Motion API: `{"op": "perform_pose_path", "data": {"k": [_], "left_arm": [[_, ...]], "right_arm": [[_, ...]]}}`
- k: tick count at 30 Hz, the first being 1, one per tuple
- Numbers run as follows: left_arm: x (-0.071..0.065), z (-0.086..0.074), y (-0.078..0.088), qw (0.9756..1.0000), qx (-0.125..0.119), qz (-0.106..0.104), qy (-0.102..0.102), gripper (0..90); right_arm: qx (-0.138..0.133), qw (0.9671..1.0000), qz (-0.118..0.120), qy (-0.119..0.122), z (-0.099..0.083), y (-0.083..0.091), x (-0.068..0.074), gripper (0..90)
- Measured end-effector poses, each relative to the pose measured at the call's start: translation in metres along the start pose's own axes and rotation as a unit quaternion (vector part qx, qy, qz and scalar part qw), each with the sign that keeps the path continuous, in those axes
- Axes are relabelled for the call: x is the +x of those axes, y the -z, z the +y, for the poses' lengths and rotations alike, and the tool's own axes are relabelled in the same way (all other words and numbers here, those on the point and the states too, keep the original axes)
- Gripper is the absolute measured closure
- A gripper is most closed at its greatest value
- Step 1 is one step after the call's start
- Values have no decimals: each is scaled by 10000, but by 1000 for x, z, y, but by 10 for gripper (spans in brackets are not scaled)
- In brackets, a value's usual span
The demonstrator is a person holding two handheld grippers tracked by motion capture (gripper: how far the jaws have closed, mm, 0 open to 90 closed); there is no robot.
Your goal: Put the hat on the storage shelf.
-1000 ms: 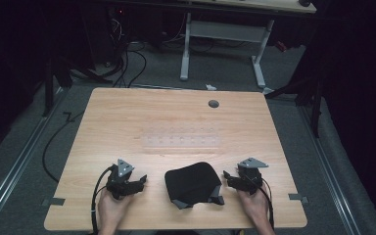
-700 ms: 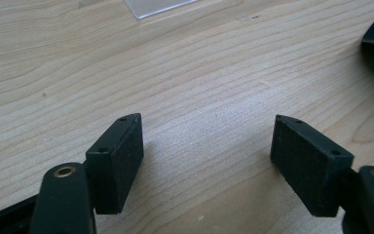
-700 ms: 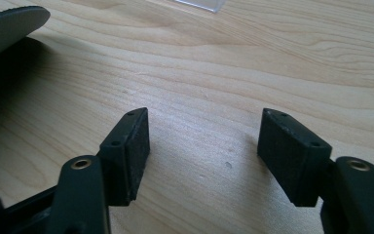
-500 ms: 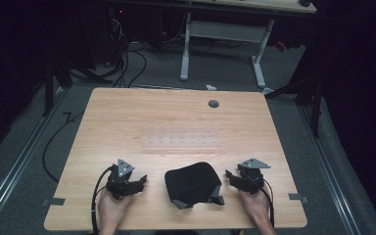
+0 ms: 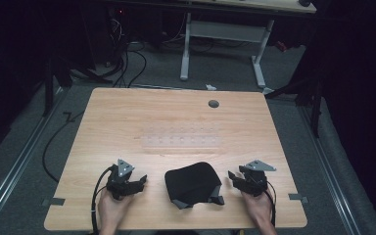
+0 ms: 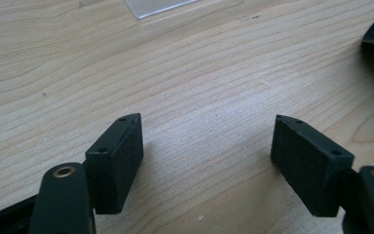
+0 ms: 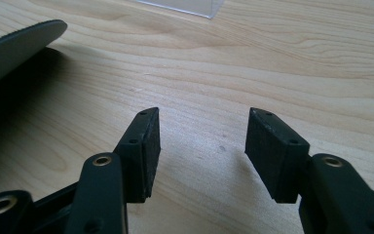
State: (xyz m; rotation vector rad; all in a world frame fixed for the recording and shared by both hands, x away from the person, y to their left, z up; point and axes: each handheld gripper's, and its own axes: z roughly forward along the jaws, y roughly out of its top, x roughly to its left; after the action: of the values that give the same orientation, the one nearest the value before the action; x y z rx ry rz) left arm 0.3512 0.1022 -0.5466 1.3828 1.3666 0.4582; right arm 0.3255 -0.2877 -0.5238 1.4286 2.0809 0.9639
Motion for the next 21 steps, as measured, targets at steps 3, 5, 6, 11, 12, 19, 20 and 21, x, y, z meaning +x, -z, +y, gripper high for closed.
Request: {"op": "perform_pose_path", "data": {"k": [3, 5, 6, 11, 12, 19, 20, 21], "left_arm": [[0, 0, 0, 10000, 4, 1, -4, 281], [0, 0, 0, 10000, 3, 3, -4, 280], [0, 0, 0, 10000, -2, 3, 1, 280], [0, 0, 0, 10000, 1, 4, -3, 280], [0, 0, 0, 10000, -4, 4, 3, 280], [0, 0, 0, 10000, 2, 5, -3, 280], [0, 0, 0, 10000, -3, 5, 3, 280], [0, 0, 0, 10000, -4, 5, 3, 280]], "right_arm": [[-60, 9999, 69, -41, -1, 4, -1, 474], [-99, 9999, 117, -47, -2, 7, -2, 475], [-117, 9998, 151, -67, -2, 10, -1, 475], [-203, 9996, 203, -66, -3, 19, 0, 477], [-203, 9996, 203, -66, -3, 19, 0, 477], [-322, 9991, 292, -32, -1, 35, 4, 479], [-359, 9987, 372, -21, -1, 39, 6, 474], [-359, 9987, 372, -21, -1, 39, 6, 474]]}}
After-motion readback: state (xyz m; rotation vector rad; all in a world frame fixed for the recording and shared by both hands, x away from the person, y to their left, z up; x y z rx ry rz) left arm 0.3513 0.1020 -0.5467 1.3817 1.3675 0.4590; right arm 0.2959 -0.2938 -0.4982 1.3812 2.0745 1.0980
